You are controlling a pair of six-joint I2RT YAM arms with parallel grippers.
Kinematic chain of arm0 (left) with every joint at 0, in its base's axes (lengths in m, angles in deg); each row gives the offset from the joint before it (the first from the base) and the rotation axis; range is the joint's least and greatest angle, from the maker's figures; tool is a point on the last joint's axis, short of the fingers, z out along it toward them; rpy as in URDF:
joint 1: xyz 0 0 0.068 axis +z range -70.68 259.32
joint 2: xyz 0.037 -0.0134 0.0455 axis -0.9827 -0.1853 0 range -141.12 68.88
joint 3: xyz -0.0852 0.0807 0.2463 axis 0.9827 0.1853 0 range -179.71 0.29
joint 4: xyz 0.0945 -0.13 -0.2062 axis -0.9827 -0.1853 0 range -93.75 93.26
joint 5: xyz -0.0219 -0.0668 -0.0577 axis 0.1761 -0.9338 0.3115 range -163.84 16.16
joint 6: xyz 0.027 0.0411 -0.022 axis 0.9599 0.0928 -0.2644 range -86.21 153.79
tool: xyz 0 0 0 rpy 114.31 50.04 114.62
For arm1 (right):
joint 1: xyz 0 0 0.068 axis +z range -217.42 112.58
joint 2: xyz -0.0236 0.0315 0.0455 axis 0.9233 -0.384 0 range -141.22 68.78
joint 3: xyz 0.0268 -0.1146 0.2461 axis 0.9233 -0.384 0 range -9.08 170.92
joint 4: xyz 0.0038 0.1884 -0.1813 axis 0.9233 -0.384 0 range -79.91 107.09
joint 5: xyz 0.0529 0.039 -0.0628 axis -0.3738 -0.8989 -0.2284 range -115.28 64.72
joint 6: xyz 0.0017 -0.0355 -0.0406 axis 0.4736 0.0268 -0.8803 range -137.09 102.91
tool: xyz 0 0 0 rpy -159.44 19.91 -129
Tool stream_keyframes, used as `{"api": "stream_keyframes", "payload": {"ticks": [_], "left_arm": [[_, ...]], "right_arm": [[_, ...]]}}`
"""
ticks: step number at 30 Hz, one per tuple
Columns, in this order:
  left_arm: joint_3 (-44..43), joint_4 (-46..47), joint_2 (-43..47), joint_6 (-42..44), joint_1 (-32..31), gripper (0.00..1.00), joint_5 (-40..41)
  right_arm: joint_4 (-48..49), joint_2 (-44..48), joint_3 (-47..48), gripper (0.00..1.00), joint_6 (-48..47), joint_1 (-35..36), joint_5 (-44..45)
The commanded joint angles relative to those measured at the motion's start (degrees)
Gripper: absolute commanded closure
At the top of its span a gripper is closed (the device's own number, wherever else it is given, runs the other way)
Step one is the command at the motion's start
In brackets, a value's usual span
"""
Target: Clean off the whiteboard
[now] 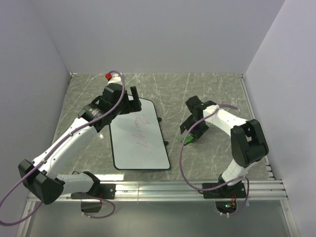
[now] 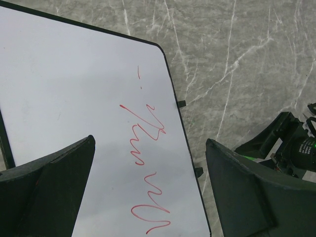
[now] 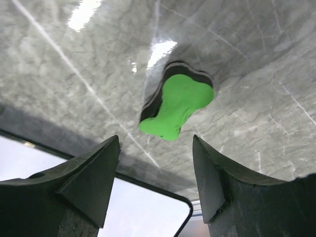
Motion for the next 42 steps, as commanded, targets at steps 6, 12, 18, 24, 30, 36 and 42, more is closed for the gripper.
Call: {"api": "stream_keyframes", "payload": {"ticks": [6, 12, 18, 24, 30, 36, 42], "left_arm": [[-1.27, 0.95, -0.03, 0.71, -0.28, 0.00, -0.65], [-0.92, 1.21, -0.03, 0.80, -0.28, 0.01, -1.09], [-0.57, 1.21, 0.23, 0.80, -0.28, 0.00, -1.18], [0.05, 1.12, 0.85, 0.71, -0.37, 0.01, -1.36], [0.22, 0.95, 1.29, 0.98, -0.45, 0.01, -1.00], [-0.83, 0.60, 0.58, 1.15, -0.45, 0.01, -1.18], [-4.95, -4.57, -3.28, 0.27, -0.10, 0.01, -1.53]], "right_arm": [[0.03, 0.01, -2.44, 0.32, 0.69, 0.31, 0.22], [1.79, -1.74, -2.35, 0.32, 1.13, 0.40, 0.74], [4.08, -4.37, -2.53, 0.32, 1.92, -0.13, 1.36], [5.22, -5.35, -2.71, 0.37, 2.19, -1.09, 1.88], [3.20, -2.98, -3.05, 0.48, 0.87, -1.97, 2.59], [2.15, -1.40, -3.14, 0.50, -1.06, -2.50, 2.59], [3.11, -1.13, -4.02, 0.49, -3.17, -2.50, 2.59]]}}
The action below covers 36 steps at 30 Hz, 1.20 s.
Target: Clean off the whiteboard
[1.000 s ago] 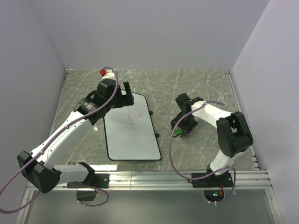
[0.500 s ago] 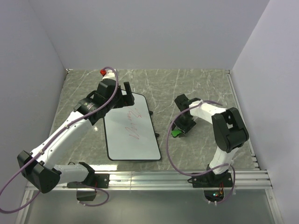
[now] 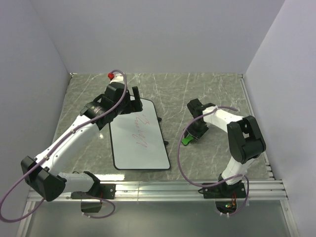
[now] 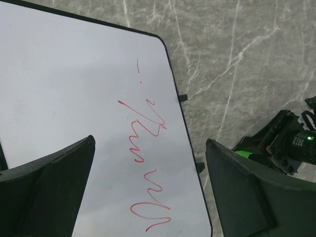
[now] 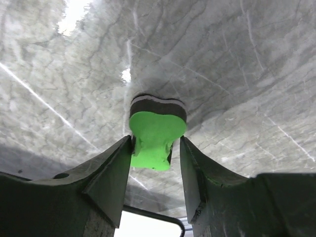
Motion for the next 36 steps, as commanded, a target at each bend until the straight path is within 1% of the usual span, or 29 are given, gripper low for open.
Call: {"api": "stream_keyframes", "payload": {"ticks": [1, 5, 7, 10, 15, 18, 19, 20, 21, 22, 23, 26, 29, 31, 32, 33, 34, 36], "left_arm": [[-4.44, -4.19, -3.08, 0.19, 0.27, 0.00, -0.70], [-3.83, -4.73, -1.96, -0.60, 0.97, 0.01, -0.70], [-2.78, -4.12, -0.29, -1.04, 1.85, 0.01, -0.96], [-2.68, -5.60, 0.42, -1.83, 3.60, 0.01, -1.31], [-2.95, -7.36, 1.47, -1.84, 5.02, 0.01, -0.35], [-2.43, -8.33, 2.53, -1.84, 7.12, 0.01, -1.14], [-1.90, -8.33, 3.40, -1.84, 9.56, 0.01, -1.92], [-1.11, -8.07, 4.02, -1.84, 11.15, 0.01, -4.28], [0.38, -7.55, 4.63, -2.01, 12.74, 0.00, -4.83], [0.91, -7.54, 5.60, -2.10, 14.14, 0.01, -4.66], [1.35, -7.37, 6.04, -2.01, 14.51, 0.01, -4.66], [2.85, -5.88, 7.54, -1.57, 16.17, 0.01, -7.20], [4.34, -4.99, 8.24, -0.78, 18.63, 0.08, -10.45], [6.18, -3.86, 8.42, -0.52, 20.04, 0.15, -12.99], [6.89, -3.42, 8.42, -0.61, 20.48, 0.19, -13.96], [8.55, -2.71, 8.51, -0.61, 20.83, 0.29, -14.32], [9.26, -1.32, 8.68, -0.61, 21.36, 0.35, -17.28], [11.54, 0.27, 8.16, -0.52, 21.72, 0.39, -19.76]], "right_arm": [[-0.41, 2.10, -1.51, 0.49, -1.34, -0.31, 1.58], [1.96, 1.84, -2.74, 0.50, -2.21, -0.14, 1.32], [2.49, 1.40, -2.92, 0.54, -2.65, -0.31, 1.06], [3.19, 1.05, -2.92, 0.64, -3.27, -0.23, 0.88], [3.55, 2.80, -3.62, 0.67, -4.85, -0.31, 1.23], [3.90, 3.94, -4.41, 0.75, -5.64, -0.31, 0.88], [3.99, 4.21, -4.93, 0.81, -5.91, -0.31, 0.71], [4.42, 4.56, -5.20, 0.85, -6.08, -0.23, 0.53], [4.60, 4.83, -5.55, 0.89, -6.52, -0.31, 0.01], [4.86, 5.00, -5.90, 0.97, -6.87, -0.31, -0.35], [5.13, 5.09, -6.08, 1.00, -7.22, -0.23, -0.70], [6.09, 6.40, -6.08, 1.00, -8.63, -0.31, -3.07], [6.45, 7.29, -4.59, 1.00, -10.03, -0.23, -6.05], [6.97, 8.86, -2.92, 1.00, -11.09, -0.31, -7.90], [8.02, 10.00, -2.22, 1.00, -11.44, -0.31, -10.17], [8.29, 10.45, -1.52, 1.00, -12.32, -0.23, -11.32], [8.47, 10.80, 0.32, 1.00, -12.67, -0.23, -12.47], [8.65, 11.24, 3.21, 1.00, -13.90, -0.23, -15.90]]}}
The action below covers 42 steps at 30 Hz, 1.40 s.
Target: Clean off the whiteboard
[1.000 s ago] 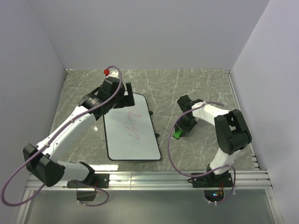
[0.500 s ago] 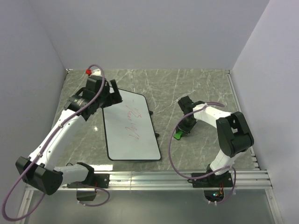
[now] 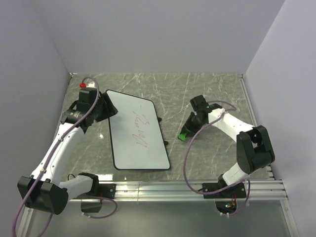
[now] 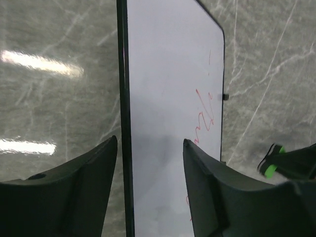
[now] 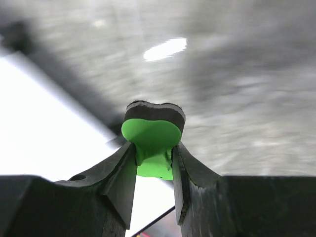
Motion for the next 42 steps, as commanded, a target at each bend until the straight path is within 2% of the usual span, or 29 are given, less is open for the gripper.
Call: {"api": "stream_keyframes", "payload": {"ticks": [1, 5, 8, 9, 11, 12, 15, 25, 34, 39, 42], "left_arm": [[3.22, 4.89, 0.35, 0.55, 0.71, 0.39, -7.53], [6.12, 8.05, -1.05, 0.46, 0.80, 0.41, -9.90], [7.71, 10.60, -1.67, 0.81, 0.80, 0.56, -12.10], [7.71, 11.65, -2.45, 0.90, 0.80, 0.65, -12.54], [7.19, 12.28, -3.68, 0.99, 0.80, 0.74, -12.98], [6.49, 12.54, -4.30, 1.43, 0.80, 0.86, -13.33], [4.56, 12.81, -8.16, 2.57, 0.80, 1.00, -13.95], [3.58, 12.71, -14.67, 6.35, 0.80, 1.00, -13.86], [4.20, 11.23, -16.87, 7.58, -0.69, 1.00, -13.69], [2.18, 8.68, -18.28, 8.72, -2.71, 1.00, -12.29], [0.77, 7.45, -19.07, 8.81, -3.68, 1.00, -11.93]], "right_arm": [[2.68, 3.20, 6.88, 1.00, -3.17, -0.23, -7.03], [2.15, 3.64, 10.48, 1.00, -4.40, -0.31, -9.76], [3.55, 3.29, 12.42, 1.00, -5.37, -0.23, -13.00], [4.51, 3.03, 13.03, 1.00, -5.29, -0.23, -16.06], [8.45, 1.72, 13.65, 1.00, -4.94, 0.04, -20.20], [9.44, 1.10, 14.61, 1.00, -4.50, 0.04, -21.87], [12.78, -1.45, 18.03, 1.00, -4.06, 1.26, -26.72], [16.12, -13.14, 33.07, 1.00, -1.69, 8.03, -30.85], [26.76, -25.00, 40.45, 1.00, 6.93, 11.38, -33.41], [22.12, -31.68, 46.25, 1.00, 5.36, 11.55, -30.69], [18.07, -33.27, 45.14, 1.00, 2.81, 11.38, -28.49]]}}
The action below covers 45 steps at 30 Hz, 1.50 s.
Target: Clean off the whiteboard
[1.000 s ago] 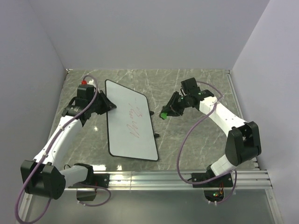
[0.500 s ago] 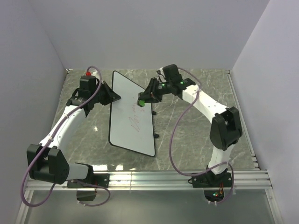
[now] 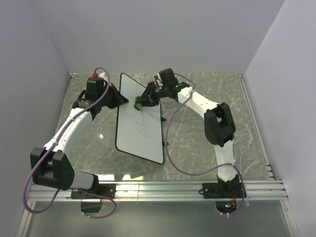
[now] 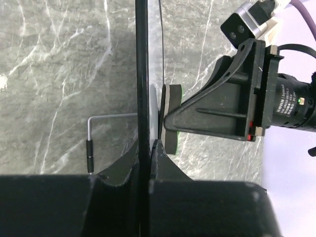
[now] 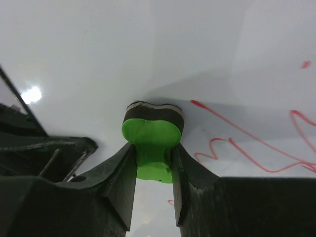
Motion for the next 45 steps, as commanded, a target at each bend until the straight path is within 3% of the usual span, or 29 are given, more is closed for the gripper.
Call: {"api": "stream_keyframes", "payload": {"ticks": [1, 5, 8, 14, 17, 24, 30, 33, 40, 43, 45], "left_arm": [[1.89, -11.16, -4.86, 12.70, -5.01, 1.00, 6.32], [-0.13, -12.47, -5.57, 13.23, -5.89, 1.00, 7.02], [-1.10, -12.83, -6.27, 13.49, -6.42, 1.00, 7.29], [-1.98, -12.92, -7.68, 13.93, -8.35, 1.00, 7.64], [-1.63, -12.65, -8.20, 13.76, -9.50, 1.00, 7.55], [-1.81, -13.62, -10.22, 14.72, -13.27, 1.00, 9.66], [-2.42, -14.32, -11.28, 14.81, -16.18, 1.00, 9.75], [-2.60, -15.20, -11.28, 15.08, -17.41, 1.00, 10.19], [0.21, -15.11, -9.35, 14.90, -18.20, 1.00, 9.31], [1.09, -14.94, -9.00, 14.81, -18.29, 1.00, 9.48], [1.00, -14.94, -8.91, 14.90, -18.29, 1.00, 9.66]], "right_arm": [[-3.77, -1.43, -0.55, 1.00, -3.05, 1.01, 3.93], [-10.00, 0.85, -10.21, 1.00, -8.41, 0.75, 10.42], [-8.98, 3.40, -22.93, 1.00, -10.26, 0.40, 11.93], [-6.68, 6.74, -31.33, 1.00, -11.76, 0.31, 12.02], [-9.48, 6.75, -27.48, 1.00, -13.07, 0.22, 12.46], [-15.90, 3.06, -5.25, 1.00, -12.64, 0.22, 10.88], [-23.72, -8.09, 18.71, 1.00, -10.89, -0.21, 9.57], [-24.00, -12.84, 26.14, 1.00, -7.99, -0.48, 7.46], [-22.67, -14.09, 23.70, 1.00, -8.05, -0.92, 7.62], [-24.52, -10.76, 16.51, 1.00, -12.46, -0.92, 10.26], [-22.07, -7.95, 5.89, 1.00, -13.86, -1.18, 11.58]]}}
